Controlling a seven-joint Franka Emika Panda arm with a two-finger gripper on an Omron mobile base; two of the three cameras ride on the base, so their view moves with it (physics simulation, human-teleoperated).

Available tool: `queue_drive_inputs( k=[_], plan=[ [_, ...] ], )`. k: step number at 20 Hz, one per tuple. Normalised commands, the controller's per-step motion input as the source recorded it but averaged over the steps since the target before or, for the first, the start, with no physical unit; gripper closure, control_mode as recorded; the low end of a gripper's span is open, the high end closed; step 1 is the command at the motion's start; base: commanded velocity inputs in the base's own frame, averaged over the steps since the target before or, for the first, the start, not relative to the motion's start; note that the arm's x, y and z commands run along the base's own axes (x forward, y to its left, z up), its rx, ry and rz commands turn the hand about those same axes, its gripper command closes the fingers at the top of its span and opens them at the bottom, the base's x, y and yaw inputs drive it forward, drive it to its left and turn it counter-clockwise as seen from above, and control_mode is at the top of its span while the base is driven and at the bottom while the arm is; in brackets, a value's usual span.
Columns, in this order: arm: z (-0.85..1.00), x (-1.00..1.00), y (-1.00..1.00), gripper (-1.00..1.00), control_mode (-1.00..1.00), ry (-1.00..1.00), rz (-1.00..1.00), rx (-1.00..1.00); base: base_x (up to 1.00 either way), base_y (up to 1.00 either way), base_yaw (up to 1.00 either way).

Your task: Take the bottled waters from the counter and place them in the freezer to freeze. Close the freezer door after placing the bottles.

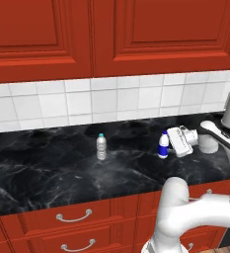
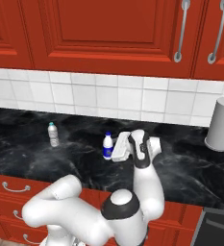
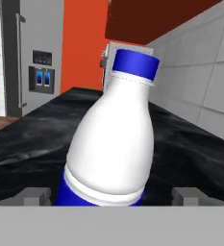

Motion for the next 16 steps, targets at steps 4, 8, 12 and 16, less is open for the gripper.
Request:
queue_drive_inputs(
  k=[4, 8, 12, 16],
  plan=[
    [-0.07, 0.01, 0.22, -1.0, -1.0, 0.01, 0.0, 0.0, 0.0, 0.0, 0.0],
    [-0.01, 0.0, 0.19, -1.0, -1.0, 0.01, 0.0, 0.0, 0.0, 0.0, 0.0],
    [-0.01, 0.0, 0.05, -1.0, -1.0, 0.01, 0.0, 0.0, 0.0, 0.0, 0.0],
    [0.0, 0.0, 0.0, 1.0, -1.0, 0.0, 0.0, 0.0, 0.0, 0.0, 0.0]
  ],
)
